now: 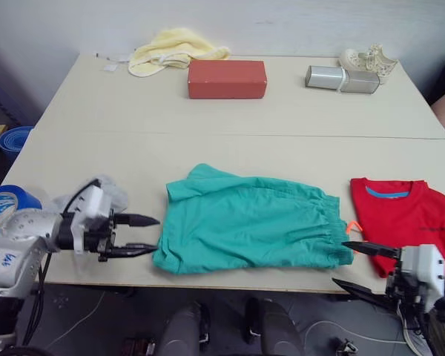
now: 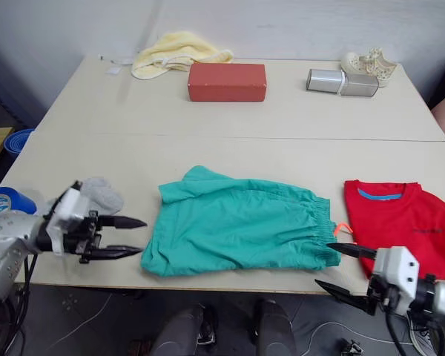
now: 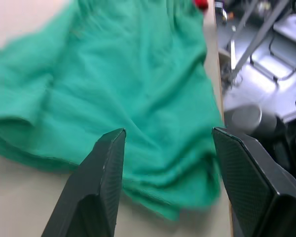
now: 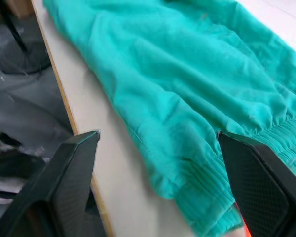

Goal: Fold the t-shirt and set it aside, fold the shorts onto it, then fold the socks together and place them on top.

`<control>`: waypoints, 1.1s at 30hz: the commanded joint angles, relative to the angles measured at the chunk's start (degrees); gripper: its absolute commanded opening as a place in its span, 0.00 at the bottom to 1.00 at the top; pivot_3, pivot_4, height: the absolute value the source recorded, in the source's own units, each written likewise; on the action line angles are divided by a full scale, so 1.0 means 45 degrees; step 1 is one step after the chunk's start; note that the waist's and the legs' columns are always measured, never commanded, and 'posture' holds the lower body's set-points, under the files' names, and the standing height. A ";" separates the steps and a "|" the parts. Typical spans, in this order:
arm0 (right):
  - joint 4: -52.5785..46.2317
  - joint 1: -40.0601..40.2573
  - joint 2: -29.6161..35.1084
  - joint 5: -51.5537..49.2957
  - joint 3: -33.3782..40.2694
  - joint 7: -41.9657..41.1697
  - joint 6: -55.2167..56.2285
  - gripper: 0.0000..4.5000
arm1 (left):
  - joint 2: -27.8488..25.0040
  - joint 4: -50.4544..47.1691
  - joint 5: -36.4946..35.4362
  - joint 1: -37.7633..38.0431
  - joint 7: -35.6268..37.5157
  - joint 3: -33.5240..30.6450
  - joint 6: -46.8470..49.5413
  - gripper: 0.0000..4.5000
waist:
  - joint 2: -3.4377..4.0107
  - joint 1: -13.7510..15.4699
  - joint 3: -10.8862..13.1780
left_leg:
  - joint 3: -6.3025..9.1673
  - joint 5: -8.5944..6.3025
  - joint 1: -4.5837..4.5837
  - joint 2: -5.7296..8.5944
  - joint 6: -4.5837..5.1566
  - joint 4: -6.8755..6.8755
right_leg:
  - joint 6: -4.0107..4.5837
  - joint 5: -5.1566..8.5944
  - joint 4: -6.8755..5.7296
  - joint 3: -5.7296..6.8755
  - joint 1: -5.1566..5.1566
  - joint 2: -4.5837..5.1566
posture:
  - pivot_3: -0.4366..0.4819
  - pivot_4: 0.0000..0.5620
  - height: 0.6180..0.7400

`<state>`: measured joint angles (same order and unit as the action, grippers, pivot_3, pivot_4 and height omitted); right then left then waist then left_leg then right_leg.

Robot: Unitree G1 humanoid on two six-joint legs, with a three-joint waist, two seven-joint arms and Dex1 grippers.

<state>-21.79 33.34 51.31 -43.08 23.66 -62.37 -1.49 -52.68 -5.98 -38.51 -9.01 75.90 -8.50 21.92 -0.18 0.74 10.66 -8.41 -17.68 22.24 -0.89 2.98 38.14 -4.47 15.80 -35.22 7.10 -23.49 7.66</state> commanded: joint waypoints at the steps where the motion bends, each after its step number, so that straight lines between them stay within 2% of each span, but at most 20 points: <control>1: -0.1907 0.1477 -0.0172 -0.4281 0.1710 0.2338 -0.3986 0.83 | 0.0515 0.0239 -0.1034 -0.1987 -0.0164 0.0049 0.1363 0.61 | 0.0000 0.0123 0.0006 | 0.0001 0.0000 0.0007 0.0000 0.0001 -0.0001 | 0.0001 0.0000 -0.0002 -0.0001 -0.0007 0.0001 | 0.48 0.27 1.00; 2: -0.2171 0.1759 -0.0242 -0.5140 0.1973 0.2917 -0.4727 0.84 | 0.0709 0.0293 -0.0937 -0.2460 -0.0124 0.0331 0.1527 0.56 | -0.0007 0.0198 0.0002 | 0.0020 0.0004 0.0012 -0.0001 0.0006 -0.0008 | 0.0004 0.0002 -0.0002 0.0003 -0.0006 0.0000 | 0.48 0.27 1.00; 4: -0.2745 0.2511 -0.0136 -0.7342 0.2383 0.4411 -0.6375 0.84 | 0.1659 0.0574 0.0206 -0.3484 0.0172 0.1538 0.0552 0.45 | 0.0009 0.0186 -0.0013 | 0.0018 0.0008 0.0010 0.0001 0.0003 -0.0010 | 0.0008 0.0001 0.0009 0.0003 -0.0005 -0.0001 | 0.48 0.27 1.00; 5: -0.3293 0.2739 -0.0127 -0.7433 0.2394 0.4483 -0.6717 0.87 | 0.2144 0.0795 0.0718 -0.3907 0.0330 0.2073 -0.0033 0.38 | 0.0039 0.0213 -0.0030 | 0.0016 0.0008 0.0008 0.0004 0.0003 -0.0018 | 0.0003 -0.0004 0.0024 0.0003 0.0004 0.0000 | 0.48 0.27 1.00; 7: -0.3895 0.2532 -0.0657 -0.6941 0.2260 0.5761 -0.6734 0.98 | 0.2948 0.1269 0.1381 -0.4496 0.0560 0.2725 -0.0862 0.23 | 0.0034 0.0231 -0.0029 | 0.0000 0.0007 0.0009 0.0013 0.0003 -0.0025 | -0.0013 -0.0014 0.0060 -0.0003 0.0010 0.0002 | 0.48 0.27 1.00; 10: -0.3942 0.2502 -0.1265 -0.8098 0.2042 0.7950 -0.7498 1.00 | 0.4325 0.2427 0.2352 -0.5526 0.0968 0.3899 -0.1853 0.03 | -0.0007 0.0159 -0.0029 | -0.0013 0.0017 0.0028 0.0012 -0.0019 -0.0027 | -0.0022 -0.0020 0.0078 -0.0003 -0.0008 -0.0015 | 0.48 0.27 1.00; 13: -0.4026 0.2908 -0.1629 -0.9386 0.2302 0.8779 -0.8058 1.00 | 0.5359 0.3498 0.3042 -0.6133 0.1141 0.4570 -0.2622 0.01 | -0.0008 0.0151 -0.0028 | -0.0025 0.0011 0.0040 0.0012 0.0001 -0.0027 | -0.0029 -0.0024 0.0097 -0.0003 -0.0016 -0.0022 | 0.48 0.27 1.00; 17: -0.3751 0.3474 -0.1845 -1.1624 0.2733 1.0792 -0.8455 1.00 | 0.6744 0.5810 0.4977 -0.6769 0.0693 0.5546 -0.5182 0.01 | -0.0001 0.0198 -0.0032 | -0.0027 0.0030 0.0043 0.0009 0.0076 -0.0027 | -0.0033 -0.0025 0.0113 -0.0001 -0.0011 -0.0032 | 0.48 0.27 1.00; 22: -0.3588 0.3817 -0.1797 -1.3396 0.2599 1.2259 -0.8831 1.00 | 0.7936 0.8208 0.6216 -0.7476 -0.0580 0.5488 -0.6859 0.01 | -0.0022 0.0181 -0.0022 | -0.0028 -0.0024 0.0054 0.0010 0.0194 -0.0019 | -0.0068 -0.0048 0.0147 -0.0004 0.0000 -0.0030 | 0.48 0.27 1.00; 26: -0.3459 0.2913 -0.2137 -1.3879 0.1664 1.3055 -0.8618 1.00 | 0.8338 0.9056 0.6615 -0.7688 -0.1031 0.5410 -0.7294 0.01 | -0.0037 0.0142 -0.0029 | -0.0027 -0.0022 0.0056 0.0010 0.0215 -0.0018 | -0.0076 -0.0053 0.0159 -0.0005 0.0001 -0.0029 | 0.48 0.27 1.00; 28: -0.3308 0.1890 -0.2567 -1.3962 0.0978 1.3817 -0.8226 1.00 | 0.8430 0.9251 0.6740 -0.7683 -0.1116 0.5404 -0.7431 0.01 | -0.0037 0.0144 -0.0028 | -0.0027 -0.0023 0.0061 0.0008 0.0214 -0.0019 | -0.0077 -0.0053 0.0161 -0.0004 -0.0003 -0.0032 | 0.48 0.27 1.00; 33: -0.2493 0.0133 -0.2834 -1.3184 -0.0442 1.5259 -0.8351 1.00 | 0.8594 0.9518 0.6961 -0.7669 -0.1298 0.5369 -0.7511 0.01 | -0.0034 0.0156 -0.0030 | -0.0027 -0.0018 0.0073 0.0012 0.0211 -0.0005 | -0.0084 -0.0057 0.0162 -0.0001 -0.0006 -0.0027 | 0.48 0.27 1.00</control>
<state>-33.16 34.33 39.26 -102.55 22.49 4.83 -38.99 -14.16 36.91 -7.38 -43.01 70.47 16.45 -11.17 -0.33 1.44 10.52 -8.53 -17.72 22.58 -0.84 3.85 38.13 -4.85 15.54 -34.50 7.10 -23.53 7.54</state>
